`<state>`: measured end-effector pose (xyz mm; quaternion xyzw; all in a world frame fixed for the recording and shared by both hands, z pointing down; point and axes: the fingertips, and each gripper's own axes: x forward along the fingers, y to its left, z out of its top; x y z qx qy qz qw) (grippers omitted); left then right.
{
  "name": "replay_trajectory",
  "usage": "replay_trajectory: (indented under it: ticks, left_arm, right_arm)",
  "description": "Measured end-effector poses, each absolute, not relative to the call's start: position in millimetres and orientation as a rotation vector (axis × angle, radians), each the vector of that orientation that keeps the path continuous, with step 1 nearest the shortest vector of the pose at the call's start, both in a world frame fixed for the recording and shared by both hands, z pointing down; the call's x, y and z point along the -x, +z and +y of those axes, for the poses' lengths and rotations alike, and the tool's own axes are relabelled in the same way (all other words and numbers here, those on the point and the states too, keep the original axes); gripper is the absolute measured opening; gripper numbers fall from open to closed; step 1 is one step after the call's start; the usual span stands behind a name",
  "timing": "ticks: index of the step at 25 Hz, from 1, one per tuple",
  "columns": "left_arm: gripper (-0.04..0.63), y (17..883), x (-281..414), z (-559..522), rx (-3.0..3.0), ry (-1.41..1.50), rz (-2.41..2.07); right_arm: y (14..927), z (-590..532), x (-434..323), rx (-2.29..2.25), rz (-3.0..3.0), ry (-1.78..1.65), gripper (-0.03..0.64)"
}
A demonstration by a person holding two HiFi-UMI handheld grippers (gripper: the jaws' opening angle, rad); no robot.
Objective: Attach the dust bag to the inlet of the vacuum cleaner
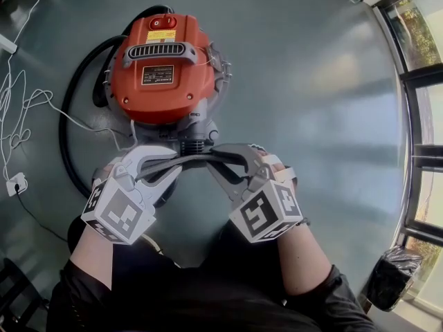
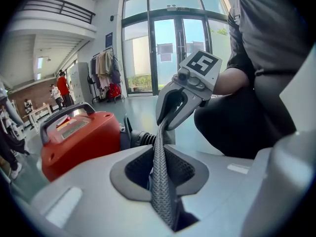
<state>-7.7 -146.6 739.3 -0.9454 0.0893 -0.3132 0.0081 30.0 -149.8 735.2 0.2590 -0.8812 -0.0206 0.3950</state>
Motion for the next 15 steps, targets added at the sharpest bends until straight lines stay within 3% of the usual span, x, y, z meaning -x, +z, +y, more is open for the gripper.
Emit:
replay_trajectory:
  ticks: [15]
  left_arm:
    - [0.075, 736.8, 10.0, -155.9, 2.913, -1.002, 0.272]
  right_arm:
    - [736.9, -153.4, -32.7, -0.635, -2.218, -0.101, 0.061]
